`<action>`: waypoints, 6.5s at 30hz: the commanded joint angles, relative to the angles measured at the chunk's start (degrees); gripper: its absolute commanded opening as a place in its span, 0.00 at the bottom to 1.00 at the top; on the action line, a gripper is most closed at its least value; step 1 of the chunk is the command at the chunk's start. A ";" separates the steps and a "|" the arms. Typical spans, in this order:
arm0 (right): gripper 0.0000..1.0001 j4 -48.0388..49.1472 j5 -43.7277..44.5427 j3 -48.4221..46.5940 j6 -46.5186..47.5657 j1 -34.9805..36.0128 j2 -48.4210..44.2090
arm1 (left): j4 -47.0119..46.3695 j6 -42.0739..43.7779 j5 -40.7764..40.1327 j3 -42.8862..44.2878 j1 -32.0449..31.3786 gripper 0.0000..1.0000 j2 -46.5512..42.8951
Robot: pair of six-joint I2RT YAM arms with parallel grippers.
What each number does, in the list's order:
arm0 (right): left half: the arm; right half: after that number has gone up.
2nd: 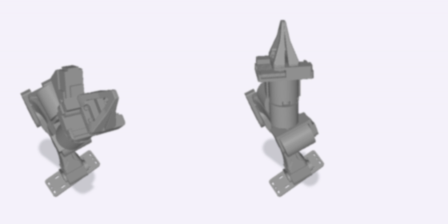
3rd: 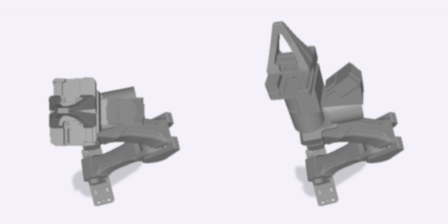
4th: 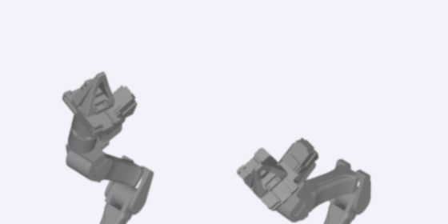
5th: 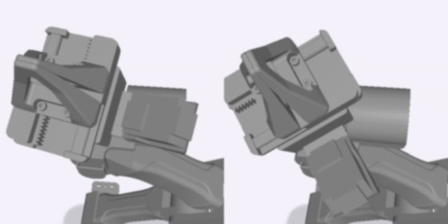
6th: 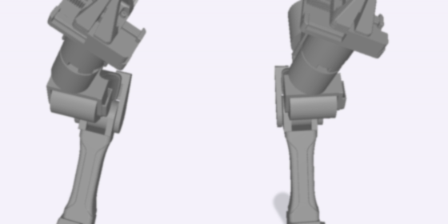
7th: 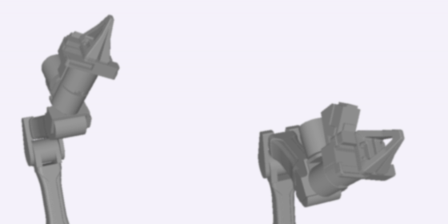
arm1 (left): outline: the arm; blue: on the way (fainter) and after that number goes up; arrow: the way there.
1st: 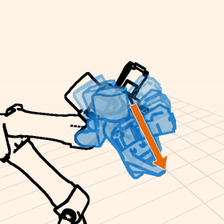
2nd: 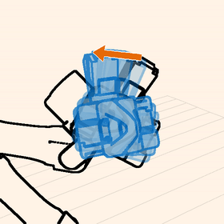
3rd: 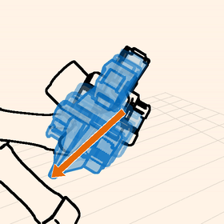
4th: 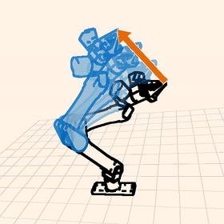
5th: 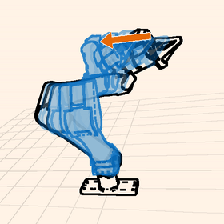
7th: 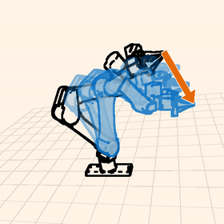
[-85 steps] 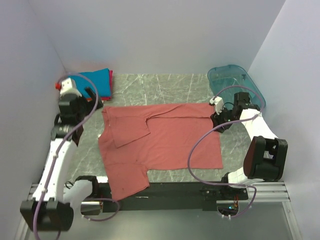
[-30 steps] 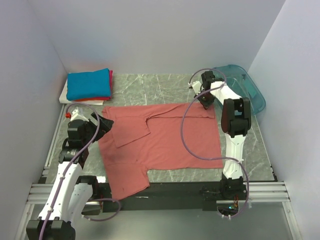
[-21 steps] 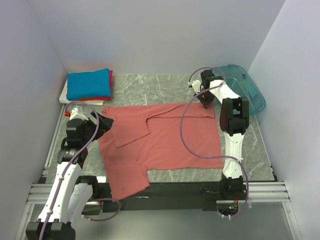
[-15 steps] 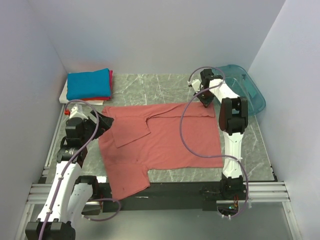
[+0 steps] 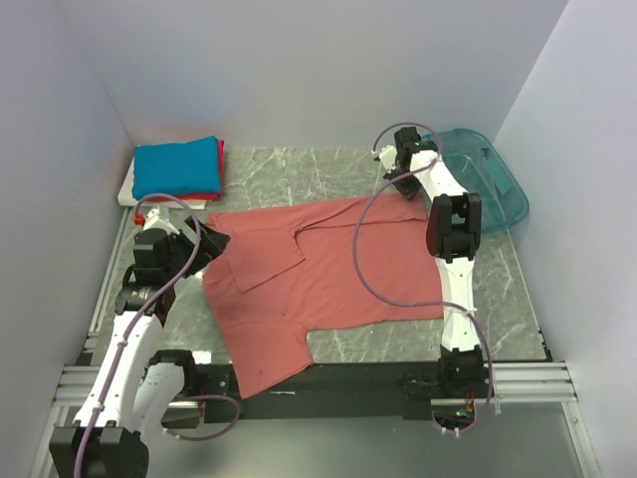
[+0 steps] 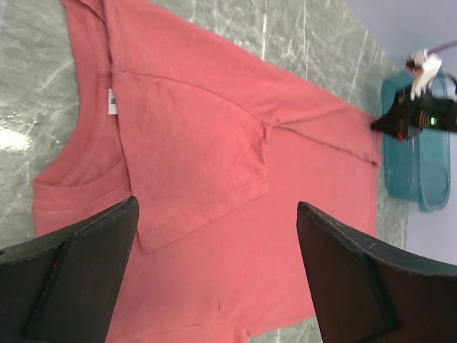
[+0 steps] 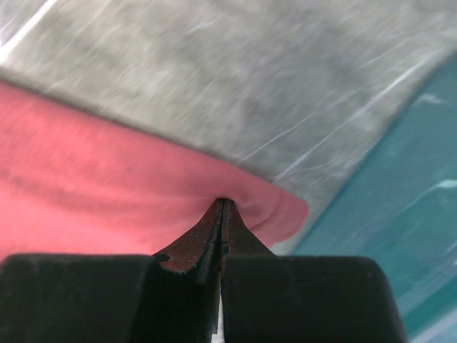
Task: Fold and stack the t-shirts
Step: Fold the tshirt
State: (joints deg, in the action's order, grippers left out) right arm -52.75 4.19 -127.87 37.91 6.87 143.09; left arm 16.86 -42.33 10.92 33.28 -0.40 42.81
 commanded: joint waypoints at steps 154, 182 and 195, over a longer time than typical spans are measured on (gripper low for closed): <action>0.59 -10.09 -26.10 72.40 44.23 -20.76 -70.13 | 45.28 -4.17 -27.78 21.39 -63.76 0.00 11.34; 0.55 1.86 -20.53 90.43 64.75 -19.62 -72.86 | 37.19 -0.92 -25.42 19.46 -63.40 0.00 4.31; 0.42 6.52 -18.34 95.09 61.67 -16.10 -71.99 | 37.19 -1.70 -24.81 18.75 -63.40 0.00 3.78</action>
State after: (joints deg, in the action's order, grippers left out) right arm -49.08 -15.05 -34.02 100.62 -9.69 70.65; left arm 55.68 -44.21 -14.72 52.36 -64.05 47.44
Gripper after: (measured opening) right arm 0.427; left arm 0.029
